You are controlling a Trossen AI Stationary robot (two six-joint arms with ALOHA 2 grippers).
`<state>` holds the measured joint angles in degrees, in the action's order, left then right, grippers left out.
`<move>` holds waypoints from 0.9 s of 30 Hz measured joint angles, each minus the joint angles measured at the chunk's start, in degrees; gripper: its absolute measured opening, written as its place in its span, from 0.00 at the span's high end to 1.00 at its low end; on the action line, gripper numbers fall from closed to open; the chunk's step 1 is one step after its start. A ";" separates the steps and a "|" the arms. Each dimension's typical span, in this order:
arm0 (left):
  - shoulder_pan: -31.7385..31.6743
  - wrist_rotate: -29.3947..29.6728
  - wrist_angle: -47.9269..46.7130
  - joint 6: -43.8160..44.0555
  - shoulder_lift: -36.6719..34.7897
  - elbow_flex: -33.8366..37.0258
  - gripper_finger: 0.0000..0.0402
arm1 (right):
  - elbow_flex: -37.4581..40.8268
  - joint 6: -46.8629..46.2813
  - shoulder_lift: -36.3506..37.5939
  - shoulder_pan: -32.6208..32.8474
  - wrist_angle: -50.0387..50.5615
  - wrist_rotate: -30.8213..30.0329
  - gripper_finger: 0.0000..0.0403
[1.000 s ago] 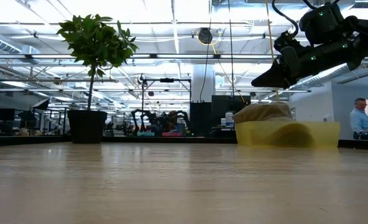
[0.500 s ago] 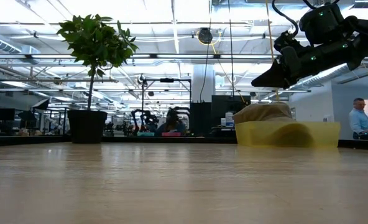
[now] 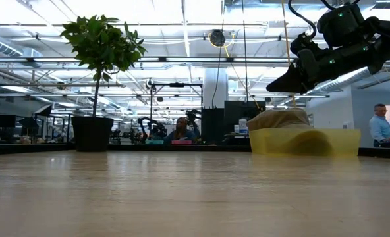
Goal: Pick & Place hat
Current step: Put the black cap into the transparent bin
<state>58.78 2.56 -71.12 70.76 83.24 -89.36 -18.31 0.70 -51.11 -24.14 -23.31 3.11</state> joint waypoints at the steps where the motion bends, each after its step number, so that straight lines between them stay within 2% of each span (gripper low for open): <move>1: 0.00 0.03 -1.35 0.00 0.00 -0.35 0.70 | 0.00 0.00 0.00 0.00 0.00 0.00 1.00; 6: -0.01 5.75 -4.55 -0.51 -0.04 -0.08 0.70 | 0.00 0.00 0.00 0.00 0.00 0.00 1.00; 12: -1.01 7.00 5.04 -2.99 -0.04 4.46 0.70 | 0.00 -0.01 0.00 0.00 0.00 0.00 1.00; 15: -1.44 4.57 8.73 -2.65 -0.04 9.14 0.70 | 0.00 -0.01 0.00 0.00 0.01 0.00 1.00; 21: -2.78 -5.36 21.34 -1.42 0.02 19.98 0.70 | 0.00 -0.01 0.00 0.00 0.06 0.02 1.00; 24: -3.40 -6.21 28.75 -2.12 0.02 24.67 0.70 | 0.00 -0.01 0.00 0.00 0.02 0.00 1.00; 27: -4.54 -7.60 31.96 -1.41 0.00 28.71 0.70 | 0.00 -0.01 0.00 0.00 0.01 0.01 1.00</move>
<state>54.25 -5.04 -39.16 69.36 83.24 -60.65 -18.31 0.69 -51.11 -24.14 -23.30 3.12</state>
